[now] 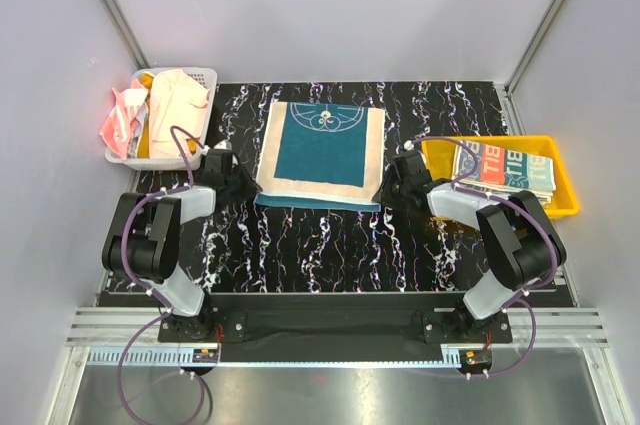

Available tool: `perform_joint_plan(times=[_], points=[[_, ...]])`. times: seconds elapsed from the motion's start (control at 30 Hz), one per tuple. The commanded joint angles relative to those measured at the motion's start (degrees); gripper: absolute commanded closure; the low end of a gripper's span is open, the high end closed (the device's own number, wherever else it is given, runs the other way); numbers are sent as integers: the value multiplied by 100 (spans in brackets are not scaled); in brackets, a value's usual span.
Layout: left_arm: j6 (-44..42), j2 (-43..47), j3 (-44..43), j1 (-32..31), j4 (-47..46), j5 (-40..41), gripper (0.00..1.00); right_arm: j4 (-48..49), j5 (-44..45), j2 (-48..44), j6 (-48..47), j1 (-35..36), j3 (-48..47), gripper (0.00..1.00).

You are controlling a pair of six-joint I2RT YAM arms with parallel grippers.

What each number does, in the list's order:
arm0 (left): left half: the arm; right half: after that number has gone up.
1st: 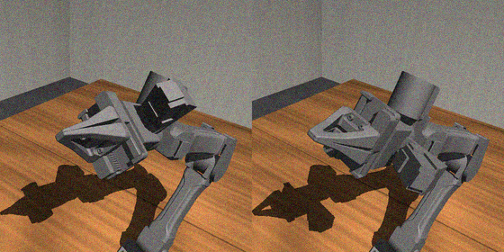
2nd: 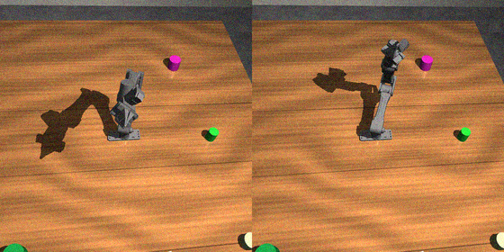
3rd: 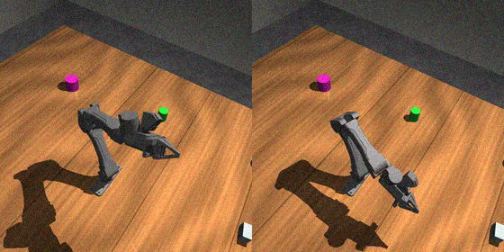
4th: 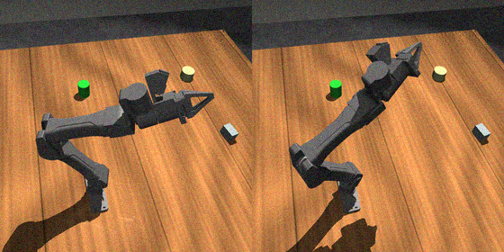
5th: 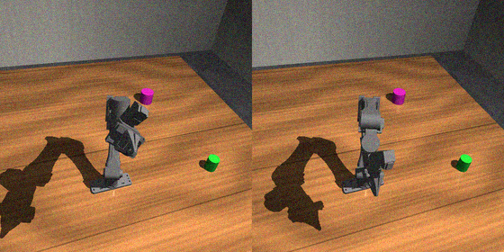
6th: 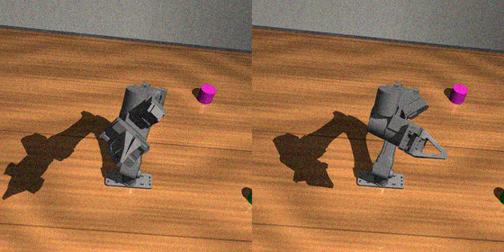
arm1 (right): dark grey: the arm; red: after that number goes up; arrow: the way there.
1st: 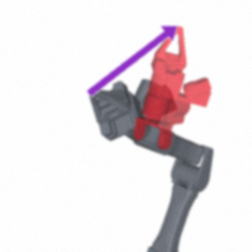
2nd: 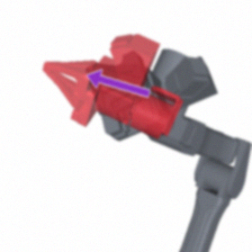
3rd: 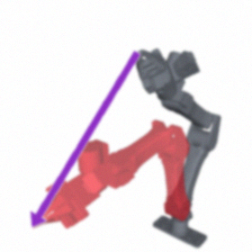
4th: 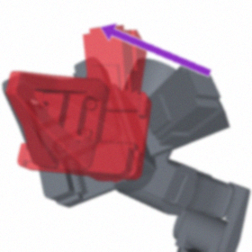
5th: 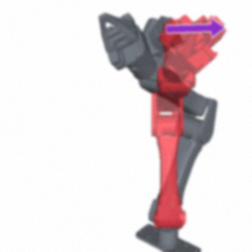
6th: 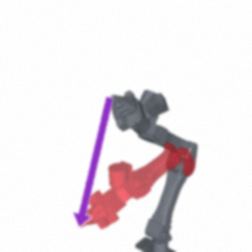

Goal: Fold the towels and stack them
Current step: Fold the towel

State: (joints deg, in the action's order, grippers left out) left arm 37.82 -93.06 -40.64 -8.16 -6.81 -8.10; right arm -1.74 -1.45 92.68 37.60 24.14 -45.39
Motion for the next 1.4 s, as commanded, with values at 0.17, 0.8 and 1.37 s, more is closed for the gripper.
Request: perform_joint_plan(times=[0.17, 0.8, 1.37], points=[[-152, 7, -277, -19, 118, -69, 92, 121, -48, 75, 115, 82, -58, 72], [-302, 174, -682, -19, 531, -60, 82, -169, 22, -66, 1, 73, -339, 93], [-232, 165, -708, -27, 514, -122, 100, -239, 13, -119, -34, 64, -401, 97]])
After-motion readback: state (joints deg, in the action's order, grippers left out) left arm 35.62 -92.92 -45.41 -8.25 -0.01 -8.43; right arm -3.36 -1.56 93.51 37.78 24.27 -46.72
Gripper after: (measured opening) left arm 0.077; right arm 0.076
